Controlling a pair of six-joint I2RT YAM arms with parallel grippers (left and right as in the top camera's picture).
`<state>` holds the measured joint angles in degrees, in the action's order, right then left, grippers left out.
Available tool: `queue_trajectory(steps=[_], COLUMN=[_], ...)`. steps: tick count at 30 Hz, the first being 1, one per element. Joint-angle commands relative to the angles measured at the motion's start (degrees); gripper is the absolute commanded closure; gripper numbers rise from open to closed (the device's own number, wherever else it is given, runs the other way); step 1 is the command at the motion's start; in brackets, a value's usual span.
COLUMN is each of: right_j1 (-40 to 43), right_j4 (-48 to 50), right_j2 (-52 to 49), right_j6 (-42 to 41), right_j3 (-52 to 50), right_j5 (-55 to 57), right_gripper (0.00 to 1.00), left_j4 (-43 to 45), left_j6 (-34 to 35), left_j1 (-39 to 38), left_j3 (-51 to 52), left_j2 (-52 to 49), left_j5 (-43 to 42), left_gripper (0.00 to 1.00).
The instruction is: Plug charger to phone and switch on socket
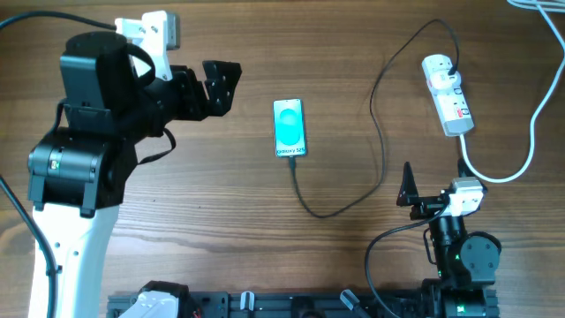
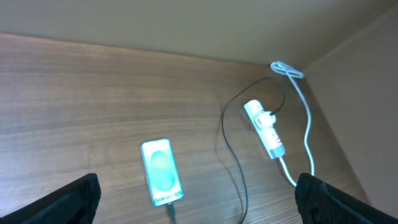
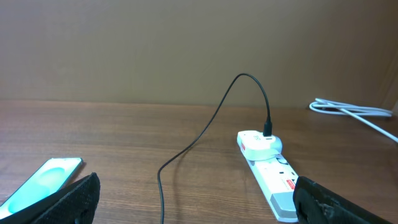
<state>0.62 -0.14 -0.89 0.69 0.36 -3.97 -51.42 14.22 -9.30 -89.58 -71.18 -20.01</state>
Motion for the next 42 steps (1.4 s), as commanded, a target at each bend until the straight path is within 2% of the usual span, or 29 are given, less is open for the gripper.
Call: queue_trajectory(steps=[1,5,6,8,13,16,19,26,28,36,42], right_j1=[-0.24,-0.24,-0.24,-0.24,-0.24,-0.24,-0.24,-0.24,-0.24,-0.24,-0.24], right_j4=[0.17,0.17,0.17,0.17,0.17,0.17,0.17,0.17,0.17,0.17,0.17], right_j2=[0.68,0.68,0.68,0.68,0.68,0.68,0.68,0.68,0.68,0.68,0.68], right_j6=[-0.85,-0.85,-0.83,-0.85,-0.85,-0.83,-0.83,-0.83,-0.83,-0.85,-0.85], right_j3=[-0.09,-0.09,-0.09,-0.09,-0.09,-0.09,-0.09,-0.09,-0.09,-0.09,-0.09], right_j5=[0.94,0.94,0.94,0.94,0.94,0.94,0.96,0.94,0.94,0.94,0.94], right_gripper=[0.0,0.0,0.0,0.0,0.0,0.0,0.0,0.0,0.0,0.0,0.0], left_j4=[-1.66,-6.21,-9.18,-9.07,2.1,3.98,4.61,9.46,9.81,26.67,36.63], left_j6=[-0.96,-0.96,-0.92,-0.92,-0.94,-1.31,-5.03,-4.83,-4.83,-4.81,-4.83], left_j1=[0.48,0.94,0.96,1.09,3.76,5.68,7.61,12.5,13.03,13.44,13.44], left_j3=[-0.07,1.33,3.67,8.66,26.32,34.1,40.06,53.44,56.52,73.53,80.06], left_j2=[0.59,3.1,4.96,7.98,20.48,30.27,38.21,55.21,58.73,71.14,70.99], left_j5=[6.54,6.95,9.29,12.33,13.05,13.07,13.07,12.24,12.17,10.45,10.49], left_gripper=[0.0,0.0,0.0,0.0,0.0,0.0,0.0,0.0,0.0,0.0,0.0])
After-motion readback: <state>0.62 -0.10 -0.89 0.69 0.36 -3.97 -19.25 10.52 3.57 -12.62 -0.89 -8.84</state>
